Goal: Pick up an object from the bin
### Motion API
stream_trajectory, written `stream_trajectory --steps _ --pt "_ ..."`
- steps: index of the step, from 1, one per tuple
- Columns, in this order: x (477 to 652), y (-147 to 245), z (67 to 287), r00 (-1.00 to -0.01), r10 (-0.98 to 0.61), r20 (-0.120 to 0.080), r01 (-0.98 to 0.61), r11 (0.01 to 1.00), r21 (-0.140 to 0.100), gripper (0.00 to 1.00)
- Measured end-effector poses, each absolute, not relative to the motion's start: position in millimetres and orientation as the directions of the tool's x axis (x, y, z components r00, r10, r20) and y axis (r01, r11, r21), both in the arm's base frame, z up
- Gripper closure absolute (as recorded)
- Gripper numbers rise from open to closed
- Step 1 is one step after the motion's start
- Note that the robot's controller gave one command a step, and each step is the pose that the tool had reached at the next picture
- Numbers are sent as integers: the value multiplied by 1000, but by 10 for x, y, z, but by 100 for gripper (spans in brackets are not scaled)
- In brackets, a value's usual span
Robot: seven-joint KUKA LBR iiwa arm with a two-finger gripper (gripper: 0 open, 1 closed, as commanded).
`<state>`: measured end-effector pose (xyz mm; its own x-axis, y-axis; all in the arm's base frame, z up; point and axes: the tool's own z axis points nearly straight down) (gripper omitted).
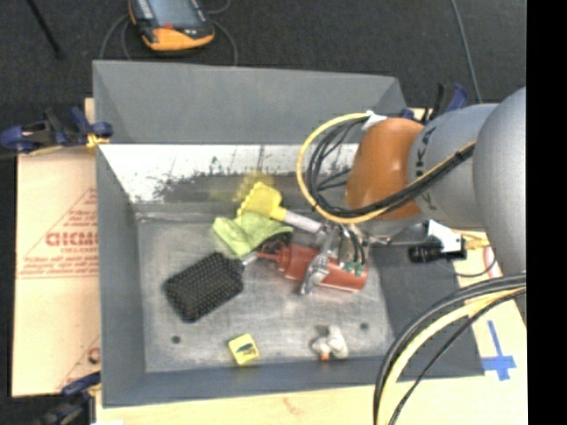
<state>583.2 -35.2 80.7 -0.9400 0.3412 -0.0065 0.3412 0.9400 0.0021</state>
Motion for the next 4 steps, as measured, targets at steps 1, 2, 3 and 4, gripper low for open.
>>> stream_trajectory --steps 1,2,3,4 --pt "5832 -353 808 -940 340 -7 340 940 2 100" --pt "5767 -291 1224 -942 336 5 336 942 -1 100" --pt "5818 -378 1607 -937 350 -3 350 937 2 100" --pt "5869 -287 2132 -905 425 1 425 905 -1 100"
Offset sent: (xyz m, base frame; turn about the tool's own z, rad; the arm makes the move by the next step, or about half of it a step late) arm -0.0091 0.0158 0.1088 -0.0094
